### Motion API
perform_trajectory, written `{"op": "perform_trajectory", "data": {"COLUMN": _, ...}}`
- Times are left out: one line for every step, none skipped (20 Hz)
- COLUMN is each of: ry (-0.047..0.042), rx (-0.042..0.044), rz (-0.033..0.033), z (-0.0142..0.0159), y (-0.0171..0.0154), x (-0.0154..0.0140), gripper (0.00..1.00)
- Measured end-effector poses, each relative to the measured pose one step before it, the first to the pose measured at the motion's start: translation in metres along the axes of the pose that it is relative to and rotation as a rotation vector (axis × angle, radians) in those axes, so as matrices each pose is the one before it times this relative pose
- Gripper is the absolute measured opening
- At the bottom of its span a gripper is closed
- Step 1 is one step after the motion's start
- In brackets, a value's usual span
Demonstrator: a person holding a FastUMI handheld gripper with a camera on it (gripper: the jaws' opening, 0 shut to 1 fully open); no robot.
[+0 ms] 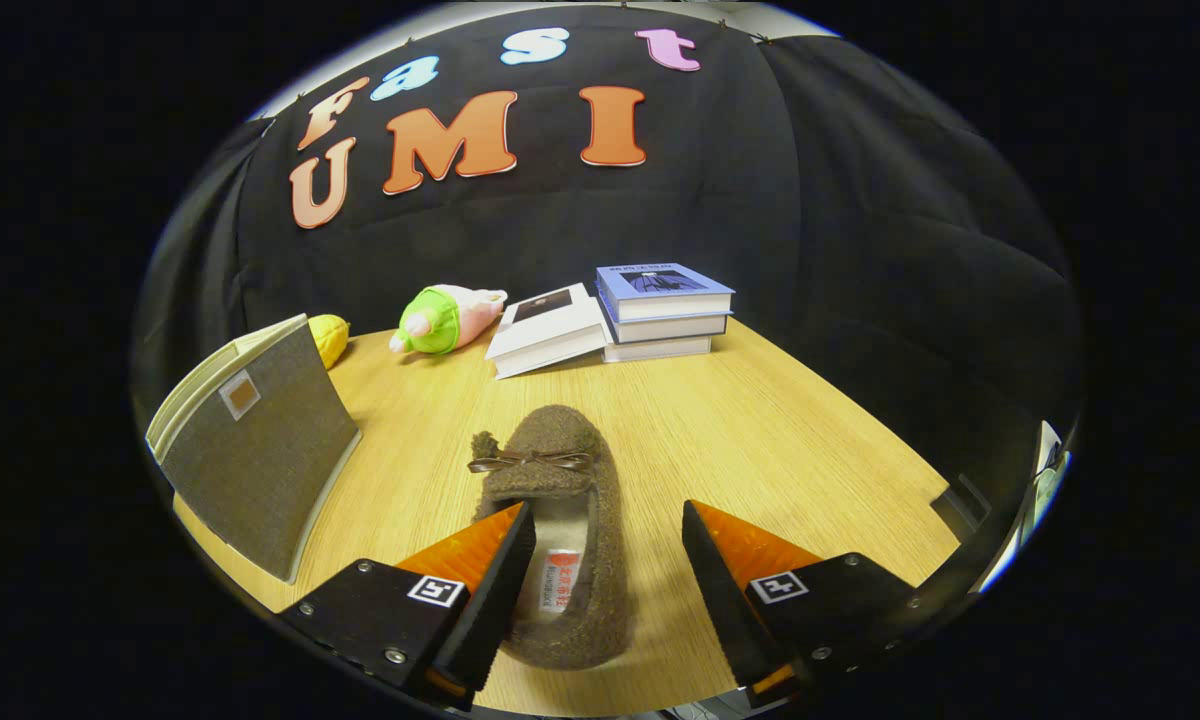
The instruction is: Open the storage box then place both shoes into the box .Put the left shoe in first, then the right shoe, with the right side of both shoes facing outward in a uniform manner.
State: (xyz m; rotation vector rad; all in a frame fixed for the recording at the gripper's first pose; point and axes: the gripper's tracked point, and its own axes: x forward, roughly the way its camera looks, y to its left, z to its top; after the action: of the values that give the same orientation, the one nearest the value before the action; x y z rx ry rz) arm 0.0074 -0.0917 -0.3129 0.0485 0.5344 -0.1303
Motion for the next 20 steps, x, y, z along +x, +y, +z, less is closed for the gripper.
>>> {"op": "perform_trajectory", "data": {"ry": 0.01155, "rx": -0.01243, "rz": 0.00031, "z": -0.00218, "y": 0.00171, "x": 0.00318, "gripper": 0.82}}
{"op": "perform_trajectory", "data": {"ry": 0.01863, "rx": -0.00921, "rz": 0.007, "z": -0.00147, "y": 0.00271, "x": 0.00315, "gripper": 0.79}}
{"op": "perform_trajectory", "data": {"ry": 0.014, "rx": 0.00247, "rz": 0.00319, "z": -0.00226, "y": 0.00257, "x": 0.00233, "gripper": 0.73}}
{"op": "perform_trajectory", "data": {"ry": 0.01418, "rx": 0.0125, "rz": -0.00086, "z": -0.00072, "y": 0.0013, "x": 0.00337, "gripper": 0.68}}
{"op": "perform_trajectory", "data": {"ry": 0.02021, "rx": 0.01989, "rz": 0.00051, "z": -0.00266, "y": 0.00088, "x": 0.00388, "gripper": 0.62}}
{"op": "perform_trajectory", "data": {"ry": 0.01847, "rx": 0.0259, "rz": 0.01073, "z": -0.00348, "y": 0.00415, "x": 0.00217, "gripper": 0.59}}
{"op": "perform_trajectory", "data": {"ry": 0.01519, "rx": 0.02361, "rz": 0.00388, "z": -0.00306, "y": 0.00371, "x": 0.00091, "gripper": 0.5}}
{"op": "perform_trajectory", "data": {"ry": -0.00431, "rx": 0.00912, "rz": -0.03518, "z": 0.00153, "y": -0.0052, "x": 0.00193, "gripper": 0.38}}
{"op": "perform_trajectory", "data": {"ry": -0.00693, "rx": 0.01727, "rz": -0.03111, "z": 0.00184, "y": -0.00616, "x": 0.00243, "gripper": 0.26}}
{"op": "perform_trajectory", "data": {"ry": 0.00228, "rx": 0.03286, "rz": -0.00407, "z": 0.00153, "y": -0.00044, "x": 0.00137, "gripper": 0.16}}
{"op": "perform_trajectory", "data": {"ry": 0.00396, "rx": 0.03863, "rz": 0.00613, "z": -0.00072, "y": 0.00306, "x": -0.0025, "gripper": 0.06}}
{"op": "perform_trajectory", "data": {"ry": 0.00373, "rx": 0.02493, "rz": 0.00134, "z": -0.00149, "y": 0.00028, "x": 0.00068, "gripper": 0.05}}
{"op": "perform_trajectory", "data": {"ry": 0.00132, "rx": 0.02731, "rz": 0.00176, "z": -0.00121, "y": -0.00116, "x": -0.00122, "gripper": 0.04}}
{"op": "perform_trajectory", "data": {"ry": 0.00286, "rx": 0.01122, "rz": 0.00396, "z": 0.00032, "y": 0.00098, "x": -0.00243, "gripper": 0.04}}
{"op": "perform_trajectory", "data": {"ry": -0.00437, "rx": -0.00124, "rz": 0.0, "z": 0.0, "y": 0.00111, "x": -0.0021, "gripper": 0.04}}
{"op": "perform_trajectory", "data": {"ry": -0.00876, "rx": -0.00086, "rz": -0.00205, "z": 0.00311, "y": 0.0005, "x": -0.00358, "gripper": 0.03}}
{"op": "perform_trajectory", "data": {"ry": -0.00449, "rx": -0.00056, "rz": -0.00002, "z": 0.00226, "y": 0.00116, "x": -0.00429, "gripper": 0.03}}
{"op": "perform_trajectory", "data": {"ry": -0.00645, "rx": 0.00739, "rz": 0.00593, "z": 0.00422, "y": 0.00349, "x": -0.00392, "gripper": 0.03}}
{"op": "perform_trajectory", "data": {"ry": -0.01153, "rx": 0.00964, "rz": 0.00855, "z": 0.00518, "y": 0.00412, "x": -0.0057, "gripper": 0.03}}
{"op": "perform_trajectory", "data": {"ry": -0.00829, "rx": 0.00759, "rz": 0.00817, "z": 0.00417, "y": 0.00539, "x": -0.00527, "gripper": 0.03}}
